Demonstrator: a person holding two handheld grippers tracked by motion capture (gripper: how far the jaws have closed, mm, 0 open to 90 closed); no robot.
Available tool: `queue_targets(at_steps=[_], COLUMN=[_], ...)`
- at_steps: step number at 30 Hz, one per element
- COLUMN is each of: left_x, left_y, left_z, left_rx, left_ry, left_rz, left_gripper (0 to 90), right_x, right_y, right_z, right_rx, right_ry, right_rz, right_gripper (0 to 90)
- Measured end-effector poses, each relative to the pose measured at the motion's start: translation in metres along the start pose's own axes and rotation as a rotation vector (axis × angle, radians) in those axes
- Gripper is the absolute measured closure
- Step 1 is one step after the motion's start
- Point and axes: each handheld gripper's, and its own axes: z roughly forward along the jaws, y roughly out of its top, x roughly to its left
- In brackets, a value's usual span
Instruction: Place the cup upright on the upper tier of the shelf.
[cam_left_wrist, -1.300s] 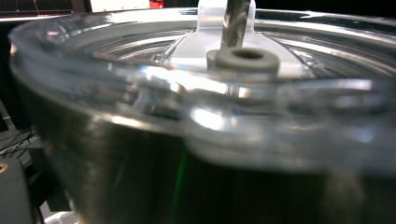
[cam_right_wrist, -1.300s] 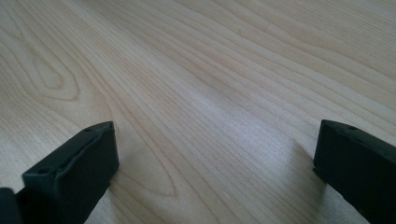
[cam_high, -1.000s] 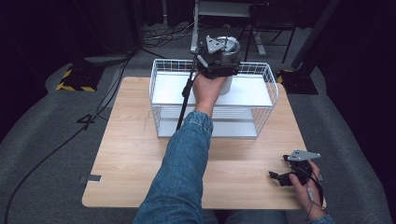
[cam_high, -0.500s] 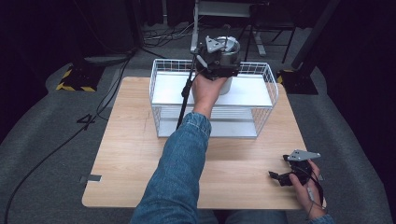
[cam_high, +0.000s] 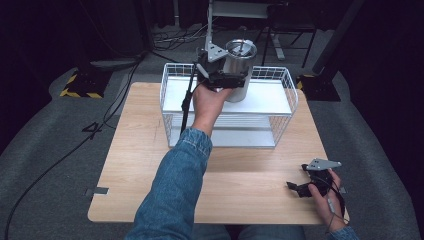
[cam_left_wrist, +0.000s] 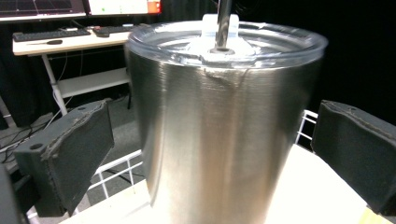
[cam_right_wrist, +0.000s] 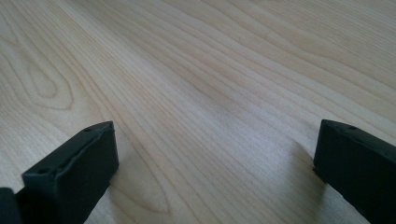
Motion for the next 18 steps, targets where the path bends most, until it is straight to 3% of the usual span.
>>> queue_targets(at_steps=[5,18], left_x=[-0.002,0.0], left_y=[0.004,0.0], left_z=[-0.023,-0.08], left_rx=[-0.02,-0.051], left_ry=[-0.024,-0.058], left_rz=[0.027,0.024], left_gripper=[0.0,0.0], right_x=[-0.001,-0.002], right_y=[0.003,0.004], right_z=[0.003,0.003], right_rx=[0.001,0.0], right_ry=[0.006,0.012], right_rz=[-0.005,-0.008], right_gripper=[0.3,0.3])
